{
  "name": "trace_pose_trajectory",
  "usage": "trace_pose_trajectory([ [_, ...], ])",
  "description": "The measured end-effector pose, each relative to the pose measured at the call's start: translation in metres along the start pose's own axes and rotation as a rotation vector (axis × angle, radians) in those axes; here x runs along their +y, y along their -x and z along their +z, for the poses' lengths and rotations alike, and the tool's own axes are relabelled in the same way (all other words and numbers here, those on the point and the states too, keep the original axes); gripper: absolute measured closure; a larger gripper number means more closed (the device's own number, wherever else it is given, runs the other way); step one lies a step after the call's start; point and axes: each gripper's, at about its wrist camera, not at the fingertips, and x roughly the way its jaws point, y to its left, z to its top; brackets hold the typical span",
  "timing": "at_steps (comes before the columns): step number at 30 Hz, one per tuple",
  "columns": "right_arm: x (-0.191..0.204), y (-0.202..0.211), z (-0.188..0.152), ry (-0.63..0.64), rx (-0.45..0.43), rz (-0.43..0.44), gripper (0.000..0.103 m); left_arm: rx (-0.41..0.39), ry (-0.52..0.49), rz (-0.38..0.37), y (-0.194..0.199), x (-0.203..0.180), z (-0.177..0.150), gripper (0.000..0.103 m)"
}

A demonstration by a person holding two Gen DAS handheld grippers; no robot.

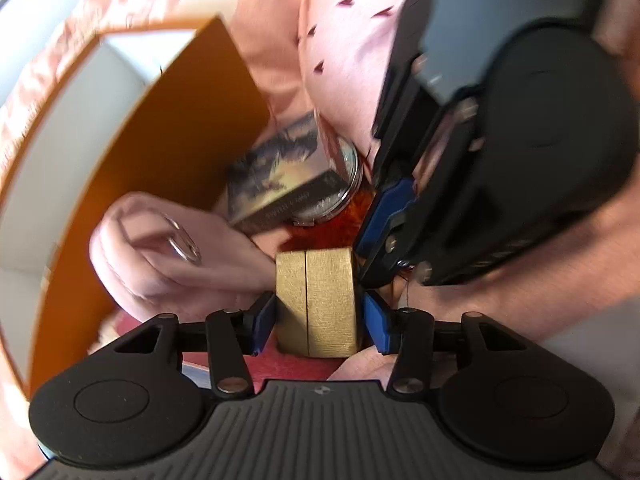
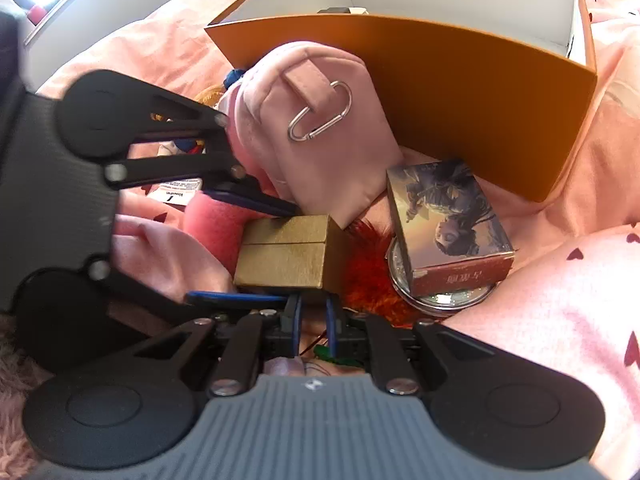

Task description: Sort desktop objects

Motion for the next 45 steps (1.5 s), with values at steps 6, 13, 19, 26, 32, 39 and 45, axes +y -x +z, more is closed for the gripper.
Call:
trace_pose_trajectory([
  [6, -0.018, 0.043, -0.008, -0.098, -0.103, -0.089, 0.076, -0.019, 0.081, -0.025, 0.006, 0.003, -0.007, 0.050],
  [13, -0.057, 0.057, -0.017, -0.419, -0.163, -0.101, 0.070, -0.111, 0.195, -0.046, 0.042, 0.005, -0.018, 0.050],
  [19, -0.075, 0.035, -0.010, -0.673, -0.155, -0.047, 0.060, -0.229, 0.346, -0.090, 0.081, 0.019, -0.030, 0.050],
  [26, -0.095, 0.024, -0.015, -0.876, -0.148, -0.030, 0.061, -0.359, 0.487, -0.069, 0.119, 0.039, -0.034, 0.051],
  [32, -0.093, 0.013, -0.008, -0.877, -0.145, -0.061, 0.055, -0.410, 0.572, -0.056, 0.136, 0.060, -0.040, 0.052],
  [39, -0.071, 0.025, 0.002, -0.787, -0.166, -0.078, 0.054, -0.460, 0.632, -0.028, 0.147, 0.075, -0.048, 0.052],
  [45, -0.047, 0.038, 0.019, -0.721, -0.220, -0.089, 0.055, -0.476, 0.682, 0.009, 0.152, 0.088, -0.051, 0.052],
])
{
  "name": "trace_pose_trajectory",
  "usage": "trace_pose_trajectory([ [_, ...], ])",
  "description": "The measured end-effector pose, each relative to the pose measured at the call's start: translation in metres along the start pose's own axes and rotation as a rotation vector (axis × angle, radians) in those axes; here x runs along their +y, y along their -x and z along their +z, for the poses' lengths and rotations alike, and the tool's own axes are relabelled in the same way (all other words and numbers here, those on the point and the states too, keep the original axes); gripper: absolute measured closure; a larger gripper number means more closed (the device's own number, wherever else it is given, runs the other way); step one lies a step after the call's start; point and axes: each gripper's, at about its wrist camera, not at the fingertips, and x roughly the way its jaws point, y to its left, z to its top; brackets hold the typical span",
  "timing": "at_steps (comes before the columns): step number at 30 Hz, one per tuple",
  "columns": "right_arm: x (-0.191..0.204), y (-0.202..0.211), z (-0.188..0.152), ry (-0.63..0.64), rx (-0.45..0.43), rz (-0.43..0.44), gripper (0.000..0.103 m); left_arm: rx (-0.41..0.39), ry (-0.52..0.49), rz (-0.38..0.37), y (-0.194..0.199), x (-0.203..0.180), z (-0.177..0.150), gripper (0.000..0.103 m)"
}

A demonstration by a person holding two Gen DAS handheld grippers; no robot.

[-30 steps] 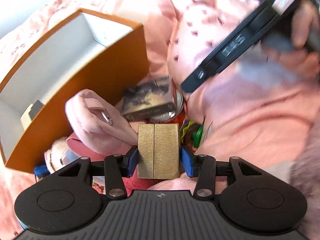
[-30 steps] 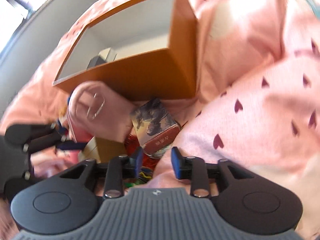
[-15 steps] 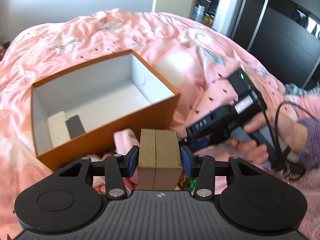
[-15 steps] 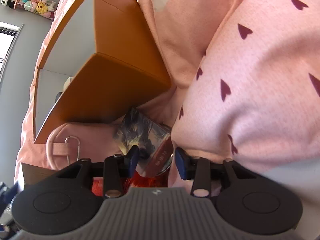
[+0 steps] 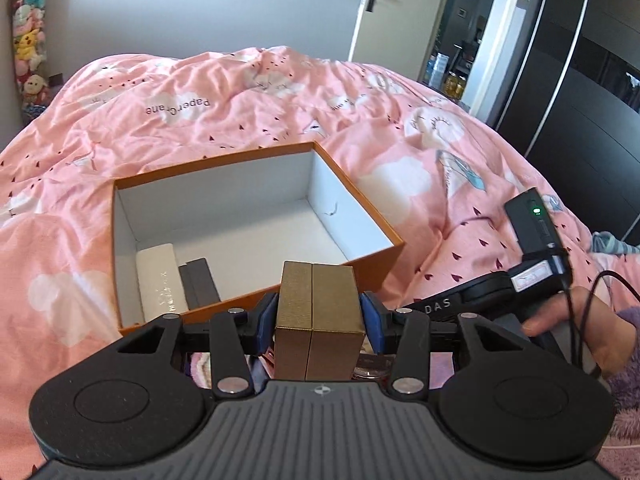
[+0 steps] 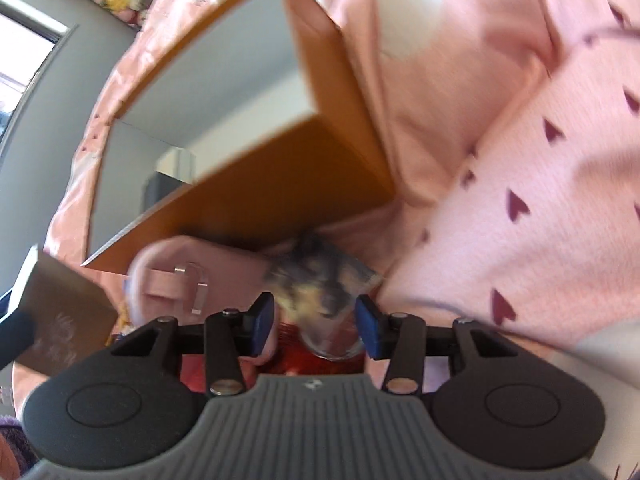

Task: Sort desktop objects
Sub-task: 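Lift the gold box with the left gripper while the right lifts the patterned card box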

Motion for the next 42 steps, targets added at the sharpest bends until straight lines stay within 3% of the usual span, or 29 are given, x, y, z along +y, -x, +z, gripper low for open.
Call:
trace_pose_trajectory([
  [9, -0.023, -0.003, 0.003, -0.111, 0.021, -0.045, 0.055, 0.004, 0.012, 0.018, 0.000, 0.008, -0.003, 0.052],
  [15, -0.043, -0.008, 0.000, -0.167, 0.078, 0.007, 0.053, -0.012, 0.031, 0.015, -0.001, 0.015, -0.003, 0.052],
  [20, -0.036, -0.025, 0.005, -0.113, 0.068, -0.071, 0.045, -0.005, 0.033, 0.022, -0.001, 0.019, -0.006, 0.052],
  [24, -0.036, -0.032, 0.007, -0.134, 0.080, -0.063, 0.038, -0.007, 0.049, 0.035, 0.000, 0.024, -0.007, 0.052],
  [27, -0.028, -0.019, 0.004, -0.091, 0.059, -0.071, 0.050, -0.005, 0.055, 0.043, 0.000, 0.027, -0.008, 0.052],
  [30, -0.018, -0.001, 0.000, -0.049, 0.013, -0.043, 0.055, -0.005, 0.055, 0.043, -0.001, 0.029, -0.007, 0.052],
  [37, 0.016, 0.015, 0.000, 0.135, -0.061, -0.048, 0.058, -0.005, 0.056, 0.058, -0.007, 0.030, 0.001, 0.052],
  [40, 0.023, 0.009, 0.008, 0.144, -0.026, -0.022, 0.057, -0.003, 0.058, 0.064, -0.007, 0.032, 0.003, 0.052],
  [42, 0.023, 0.001, 0.005, 0.139, 0.004, -0.049, 0.057, -0.002, 0.071, 0.077, -0.007, 0.035, 0.004, 0.052],
])
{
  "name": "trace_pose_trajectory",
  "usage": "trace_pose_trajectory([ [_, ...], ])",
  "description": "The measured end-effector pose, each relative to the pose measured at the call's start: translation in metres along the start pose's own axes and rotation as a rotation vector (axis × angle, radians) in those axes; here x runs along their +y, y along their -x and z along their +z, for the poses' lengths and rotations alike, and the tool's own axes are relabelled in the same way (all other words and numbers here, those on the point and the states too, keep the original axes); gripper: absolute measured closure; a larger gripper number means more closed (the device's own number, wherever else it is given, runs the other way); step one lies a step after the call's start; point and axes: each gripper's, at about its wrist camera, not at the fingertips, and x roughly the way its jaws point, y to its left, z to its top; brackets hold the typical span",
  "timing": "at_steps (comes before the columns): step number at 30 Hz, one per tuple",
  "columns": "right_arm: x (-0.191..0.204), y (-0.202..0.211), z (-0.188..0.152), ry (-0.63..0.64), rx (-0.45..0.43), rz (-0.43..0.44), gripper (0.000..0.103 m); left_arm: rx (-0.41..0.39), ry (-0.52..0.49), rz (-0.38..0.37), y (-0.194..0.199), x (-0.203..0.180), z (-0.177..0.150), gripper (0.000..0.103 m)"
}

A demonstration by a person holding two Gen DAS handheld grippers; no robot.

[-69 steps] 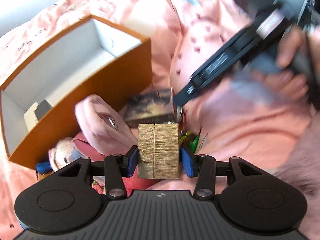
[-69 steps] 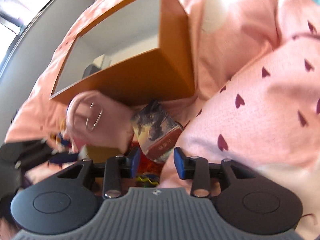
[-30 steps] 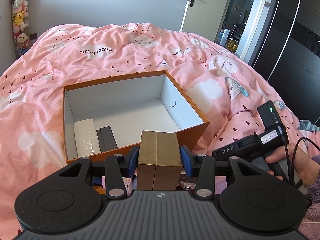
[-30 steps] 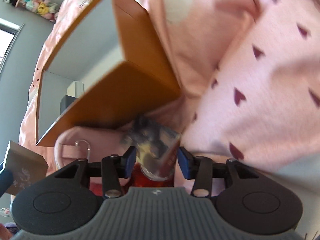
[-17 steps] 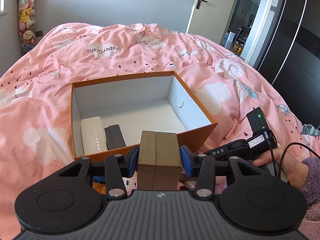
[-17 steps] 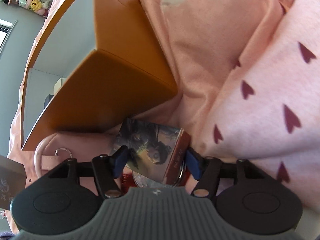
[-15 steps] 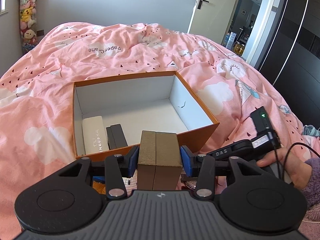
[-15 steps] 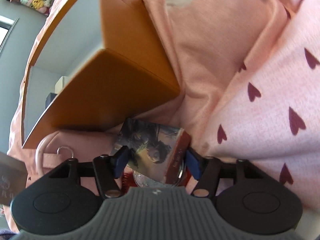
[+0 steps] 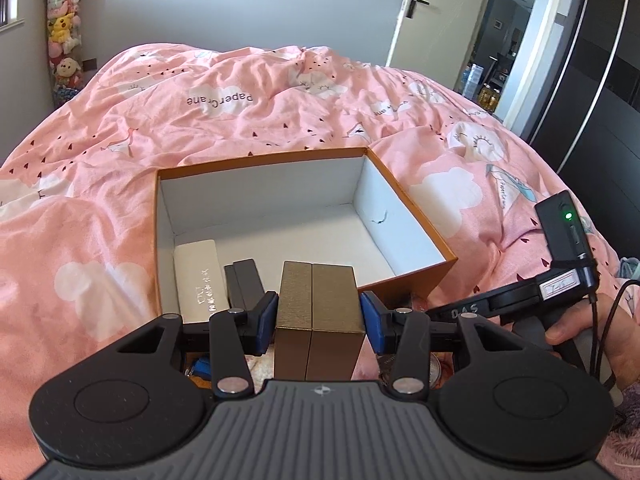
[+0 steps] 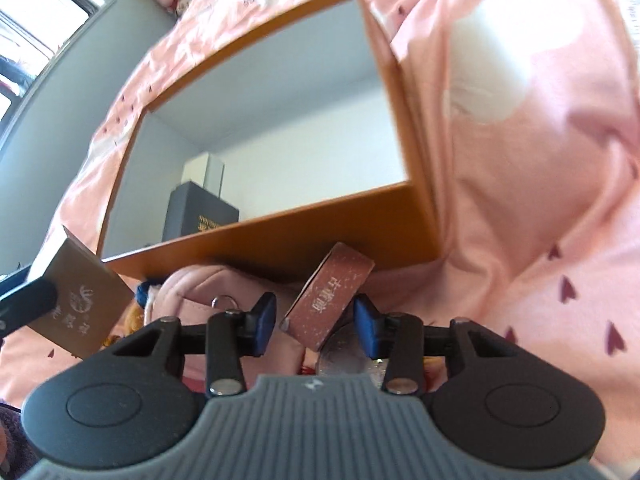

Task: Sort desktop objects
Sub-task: 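Lift the gold box with the left gripper while the right lifts the patterned card box, then lower the gold box and card box into the shoebox with the left and right grippers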

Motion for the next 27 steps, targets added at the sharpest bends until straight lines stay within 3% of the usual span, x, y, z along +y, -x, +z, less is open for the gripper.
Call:
trace_pose_trajectory([
  [3, 0.001, -0.012, 0.010, -0.026, 0.002, -0.005, 0.065, -0.005, 0.029, 0.021, 0.000, 0.009, 0.003, 0.052],
  [9, 0.006, 0.020, 0.007, 0.038, -0.037, 0.036, 0.078, -0.008, 0.106, 0.051, 0.001, 0.036, 0.016, 0.052],
  [19, 0.056, 0.088, 0.039, 0.218, -0.212, 0.131, 0.078, -0.034, 0.210, 0.047, -0.005, 0.060, 0.038, 0.052],
  [24, 0.081, 0.073, 0.072, 0.245, -0.275, 0.144, 0.078, -0.054, 0.276, 0.026, -0.016, 0.067, 0.047, 0.052],
  [27, 0.086, 0.046, 0.089, 0.227, -0.250, 0.097, 0.078, -0.055, 0.330, 0.005, -0.031, 0.071, 0.049, 0.052],
])
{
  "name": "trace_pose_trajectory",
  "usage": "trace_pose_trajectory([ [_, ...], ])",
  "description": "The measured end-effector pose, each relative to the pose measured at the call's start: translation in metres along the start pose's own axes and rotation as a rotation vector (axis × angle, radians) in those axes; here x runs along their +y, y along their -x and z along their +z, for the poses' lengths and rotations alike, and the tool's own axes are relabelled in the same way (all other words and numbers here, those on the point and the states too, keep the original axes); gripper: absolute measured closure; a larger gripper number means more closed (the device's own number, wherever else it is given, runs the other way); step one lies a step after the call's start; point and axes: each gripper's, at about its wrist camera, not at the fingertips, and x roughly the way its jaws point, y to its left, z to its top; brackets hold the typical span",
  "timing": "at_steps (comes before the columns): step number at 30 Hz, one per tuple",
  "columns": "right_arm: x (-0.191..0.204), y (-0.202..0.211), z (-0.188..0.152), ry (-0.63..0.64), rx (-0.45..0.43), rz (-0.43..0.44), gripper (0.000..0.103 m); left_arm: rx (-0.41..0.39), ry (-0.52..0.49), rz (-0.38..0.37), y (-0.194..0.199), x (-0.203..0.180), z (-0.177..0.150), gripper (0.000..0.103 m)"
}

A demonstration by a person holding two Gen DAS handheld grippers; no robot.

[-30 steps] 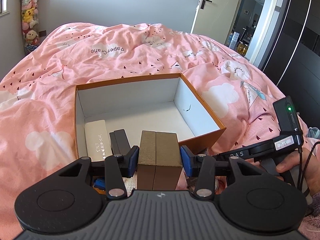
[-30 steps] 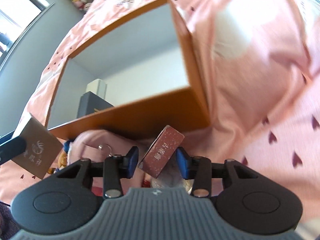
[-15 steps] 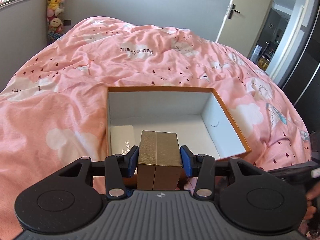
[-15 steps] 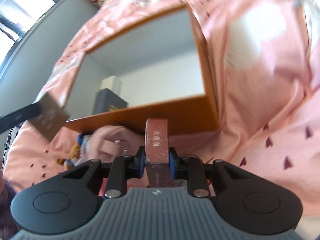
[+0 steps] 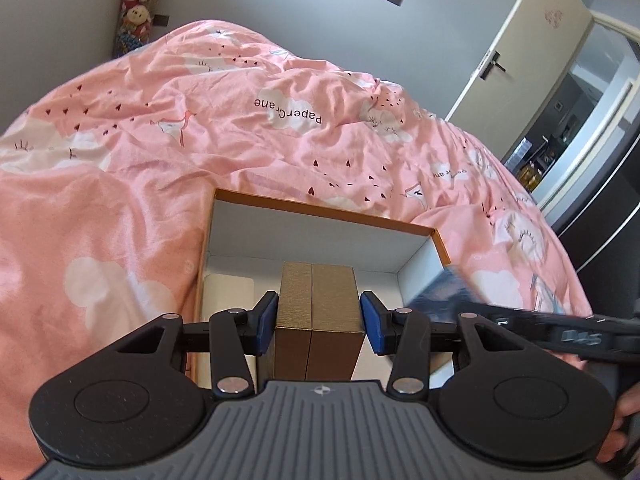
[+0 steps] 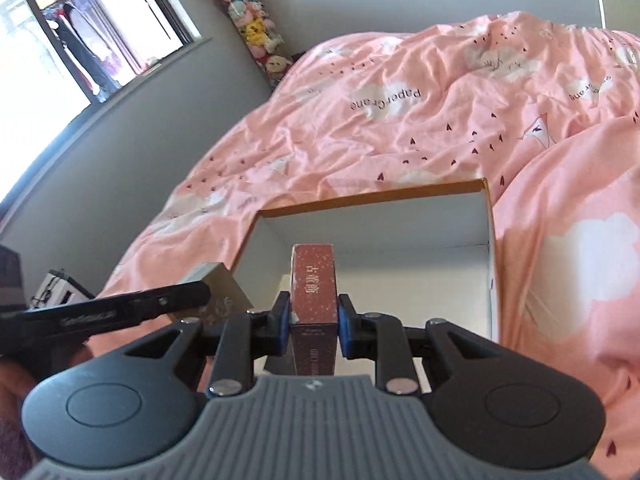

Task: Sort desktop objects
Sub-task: 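Lower the gold box and card box into the shoebox with the left and right grippers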

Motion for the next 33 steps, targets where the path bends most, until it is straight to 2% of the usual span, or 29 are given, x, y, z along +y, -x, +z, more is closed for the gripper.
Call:
trace_pose_trajectory([
  [3, -0.009, -0.031, -0.003, -0.018, 0.041, -0.041, 0.078, 0.020, 0.045, -0.028, -0.020, 0.001, -0.003, 0.052],
  [9, -0.034, -0.058, -0.011, -0.116, 0.121, -0.053, 0.078, 0.064, 0.096, -0.043, -0.051, 0.006, -0.013, 0.052],
  [16, -0.020, -0.091, -0.019, -0.097, 0.168, -0.051, 0.078, -0.007, 0.116, 0.014, -0.041, 0.019, -0.003, 0.052],
  [22, -0.004, -0.099, -0.023, -0.045, 0.175, -0.074, 0.078, -0.009, 0.129, 0.031, -0.042, 0.027, 0.001, 0.052],
  [29, -0.002, -0.095, -0.029, -0.110, 0.262, 0.021, 0.070, -0.006, 0.138, 0.032, -0.043, 0.033, 0.000, 0.052],
  [33, 0.000, -0.095, -0.029, -0.149, 0.310, 0.107, 0.069, -0.005, 0.140, 0.030, -0.043, 0.034, 0.000, 0.052],
])
